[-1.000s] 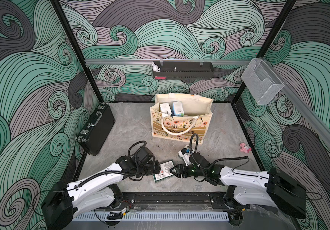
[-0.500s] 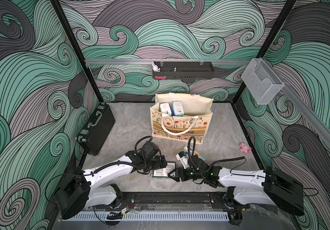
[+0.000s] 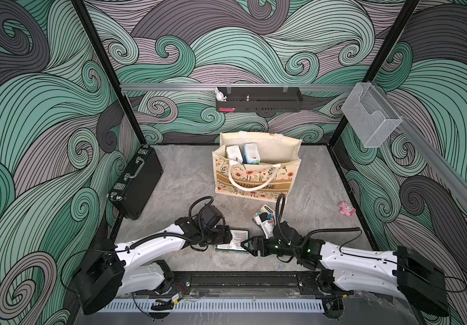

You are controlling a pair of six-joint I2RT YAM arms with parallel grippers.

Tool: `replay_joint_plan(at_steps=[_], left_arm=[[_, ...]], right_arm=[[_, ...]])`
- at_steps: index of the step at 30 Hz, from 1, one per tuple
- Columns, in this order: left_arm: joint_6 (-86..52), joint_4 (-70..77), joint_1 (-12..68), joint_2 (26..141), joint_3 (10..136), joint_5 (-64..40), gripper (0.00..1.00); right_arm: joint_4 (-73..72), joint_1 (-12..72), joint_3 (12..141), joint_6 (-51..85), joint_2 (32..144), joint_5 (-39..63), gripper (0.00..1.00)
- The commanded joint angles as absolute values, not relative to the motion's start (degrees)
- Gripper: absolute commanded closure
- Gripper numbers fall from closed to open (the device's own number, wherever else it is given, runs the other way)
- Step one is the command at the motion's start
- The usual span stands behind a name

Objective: Put tissues into the canvas bag
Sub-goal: Adjust the pack of facial tissues at the center of the board, then pick up the pack of facial tissues from the center of the board.

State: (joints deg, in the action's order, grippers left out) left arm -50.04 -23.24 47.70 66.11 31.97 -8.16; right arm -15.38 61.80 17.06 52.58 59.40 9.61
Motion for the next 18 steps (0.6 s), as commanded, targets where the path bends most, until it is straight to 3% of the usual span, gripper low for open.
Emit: replay_joint_plan(at_steps=[1, 5, 10, 15, 18], left_arm=[[-48.9, -24.1, 47.9, 63.8, 30.6, -7.4, 0.17], [-48.7, -24.9, 47.8, 61.6, 29.8, -7.2, 0.27], [-48.3, -25.3, 47.7, 57.7, 28.8, -6.6, 0.56], [-49.0, -22.9, 47.7, 56.5, 26.9, -6.5, 0.75], [-49.1, -22.9, 47.7, 57.2, 26.2, -6.4, 0.81]], right_arm=[[-13.2, 61.5, 14.6, 52.7, 57.3, 5.4, 0.22], [-12.9, 60.6, 14.0, 52.9, 56.8, 5.7, 0.22], [-13.9, 60.0, 14.3, 52.8, 58.1, 6.5, 0.22], [-19.0, 58.9, 14.6, 54.0, 61.9, 9.6, 0.22], [-20.7, 58.3, 15.2, 54.5, 64.3, 10.7, 0.22]])
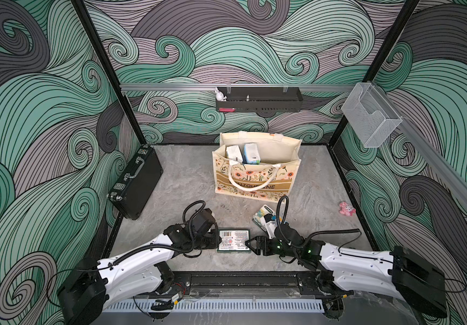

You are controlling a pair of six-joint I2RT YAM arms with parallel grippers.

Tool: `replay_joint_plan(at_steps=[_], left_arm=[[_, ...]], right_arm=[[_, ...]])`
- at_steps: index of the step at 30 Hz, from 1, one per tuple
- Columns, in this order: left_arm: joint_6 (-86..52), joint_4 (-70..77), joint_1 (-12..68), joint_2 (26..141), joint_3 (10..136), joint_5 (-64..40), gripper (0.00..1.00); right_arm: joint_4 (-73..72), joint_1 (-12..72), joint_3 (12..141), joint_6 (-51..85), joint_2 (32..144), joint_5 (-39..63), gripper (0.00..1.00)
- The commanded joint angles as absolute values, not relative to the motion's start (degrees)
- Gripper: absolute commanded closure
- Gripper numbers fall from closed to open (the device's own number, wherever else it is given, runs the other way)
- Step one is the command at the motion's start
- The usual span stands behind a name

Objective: Put tissues into the canvas bag
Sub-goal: Pick up the pack of facial tissues from the center of the board.

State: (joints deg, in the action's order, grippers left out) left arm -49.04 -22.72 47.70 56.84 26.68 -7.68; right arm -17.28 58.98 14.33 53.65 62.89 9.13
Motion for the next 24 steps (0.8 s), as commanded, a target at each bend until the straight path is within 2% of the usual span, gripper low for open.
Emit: replay_joint_plan(at_steps=[1, 5, 10, 18, 24], left_arm=[[-49.2, -23.0, 47.6, 57.5, 26.0, -6.4, 0.84], [-49.9, -23.2, 47.5, 58.6, 24.6, -6.5, 0.91], [-50.2, -23.2, 47.4, 59.7, 22.8, -6.0, 0.93], [-50.1, -23.7, 47.2, 59.7, 21.6, -5.4, 0.93], [-50.1, -24.3, 46.8, 59.3, 21.3, -5.0, 0.94]], right_arm=[[-20.9, 58.1, 15.5, 54.4, 64.9, 11.0, 0.22], [-21.1, 56.5, 16.4, 54.4, 67.3, 11.8, 0.17], [-23.3, 54.8, 17.0, 55.0, 70.3, 14.0, 0.07], [-33.4, 54.5, 17.8, 58.5, 78.3, 18.5, 0.10], [-40.8, 54.5, 19.1, 60.7, 84.7, 21.6, 0.16]])
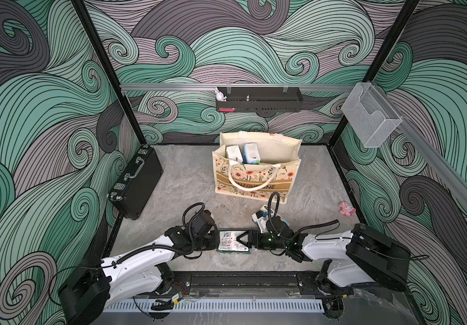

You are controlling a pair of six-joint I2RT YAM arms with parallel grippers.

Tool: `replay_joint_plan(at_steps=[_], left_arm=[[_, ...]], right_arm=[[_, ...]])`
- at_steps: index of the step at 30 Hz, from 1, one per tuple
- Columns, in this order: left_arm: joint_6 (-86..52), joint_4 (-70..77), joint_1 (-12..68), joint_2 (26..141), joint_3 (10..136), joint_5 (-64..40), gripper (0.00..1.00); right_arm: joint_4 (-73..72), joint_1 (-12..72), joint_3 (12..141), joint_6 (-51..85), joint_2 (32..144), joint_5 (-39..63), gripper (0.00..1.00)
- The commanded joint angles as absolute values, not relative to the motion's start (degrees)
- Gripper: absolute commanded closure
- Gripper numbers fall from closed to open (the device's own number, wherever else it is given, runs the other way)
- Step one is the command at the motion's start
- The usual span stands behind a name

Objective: Put tissues into the canvas bag
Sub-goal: Pick up the pack of facial tissues from the center of the board, then place the pack of facial tissues in the canvas bag.

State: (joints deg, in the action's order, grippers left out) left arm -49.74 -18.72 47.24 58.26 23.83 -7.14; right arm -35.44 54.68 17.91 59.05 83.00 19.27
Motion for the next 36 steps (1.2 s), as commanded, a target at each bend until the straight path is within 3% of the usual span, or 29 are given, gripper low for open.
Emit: replay_joint_plan(at_steps=[1, 9, 16, 19, 24, 29, 36], left_arm=[[-50.1, -24.2, 46.8, 59.2, 21.3, -5.1, 0.95], [-50.2, -23.5, 46.6, 58.9, 21.7, -5.7, 0.92], [-47.8, -26.3, 46.5, 57.7, 28.2, -7.8, 0.47], [-46.0, -30.9, 46.0, 55.7, 33.4, -6.5, 0.36], [-39.1, -41.3, 45.5, 47.5, 45.8, -4.0, 0.39], [-29.2, -46.6, 45.0, 35.9, 53.1, 4.6, 0.44], [-21.4, -43.5, 44.9, 27.6, 49.2, 7.6, 0.54]], right_arm=[[-41.6, 54.6, 19.4, 60.7, 85.2, 21.9, 0.17], [-41.9, 54.7, 20.0, 60.1, 83.6, 23.4, 0.30], [-37.2, 54.8, 19.4, 57.0, 79.0, 22.2, 0.39], [-33.9, 54.7, 19.6, 55.6, 76.6, 21.6, 0.41], [-18.9, 54.4, 23.4, 50.1, 65.9, 20.5, 0.44], [13.3, 52.3, 42.4, 35.9, 52.3, 14.7, 0.44], [37.0, 42.8, 77.8, 19.3, 58.1, 12.5, 0.45]])
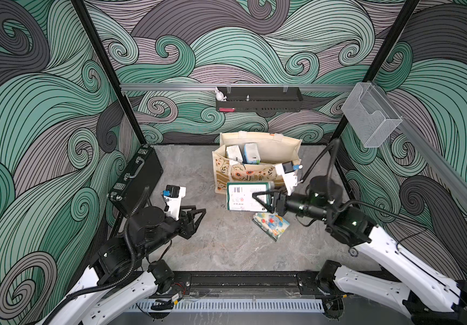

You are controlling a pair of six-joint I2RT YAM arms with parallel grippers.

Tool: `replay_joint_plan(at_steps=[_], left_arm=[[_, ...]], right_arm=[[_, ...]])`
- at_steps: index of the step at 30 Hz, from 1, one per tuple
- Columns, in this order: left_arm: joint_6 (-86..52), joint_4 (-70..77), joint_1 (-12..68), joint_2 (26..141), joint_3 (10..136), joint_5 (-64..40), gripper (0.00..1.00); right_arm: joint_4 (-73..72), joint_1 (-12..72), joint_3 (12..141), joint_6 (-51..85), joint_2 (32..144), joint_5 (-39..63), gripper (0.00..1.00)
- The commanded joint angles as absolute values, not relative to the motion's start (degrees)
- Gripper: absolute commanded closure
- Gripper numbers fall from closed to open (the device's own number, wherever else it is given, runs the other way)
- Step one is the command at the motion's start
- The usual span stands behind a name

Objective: Put tissues into the canvas bag
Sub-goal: Place the pack of facial tissues in the canvas bag.

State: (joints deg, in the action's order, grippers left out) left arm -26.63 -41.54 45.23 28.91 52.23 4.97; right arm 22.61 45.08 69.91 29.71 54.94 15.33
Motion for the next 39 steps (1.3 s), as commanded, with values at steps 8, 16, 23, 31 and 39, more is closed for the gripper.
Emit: replay_joint_plan(at_steps=[8, 16, 23, 31, 39], left_arm=[[-18.7, -44.3, 44.9, 28.9, 48.6, 9.8, 0.47], [-18.8, -43.0, 44.9, 33.2, 48.0, 6.8, 0.47], [-18.5, -42.2, 44.7, 34.1, 47.7, 5.0, 0.48], [-18.7, -42.2, 44.5, 33.7, 47.6, 4.3, 0.50], [-18.8, -42.2, 44.5, 33.4, 47.5, 4.7, 0.50]], right_arm=[[50.6, 39.5, 109.8, -1.6, 79.9, -14.0, 0.46], [51.5, 38.3, 114.8, -10.1, 89.7, -29.2, 0.45], [51.5, 38.2, 114.8, -11.7, 92.5, -30.7, 0.45], [51.9, 35.4, 116.1, -10.0, 97.7, -26.6, 0.43], [55.2, 32.1, 123.0, -3.3, 105.2, -12.8, 0.41]])
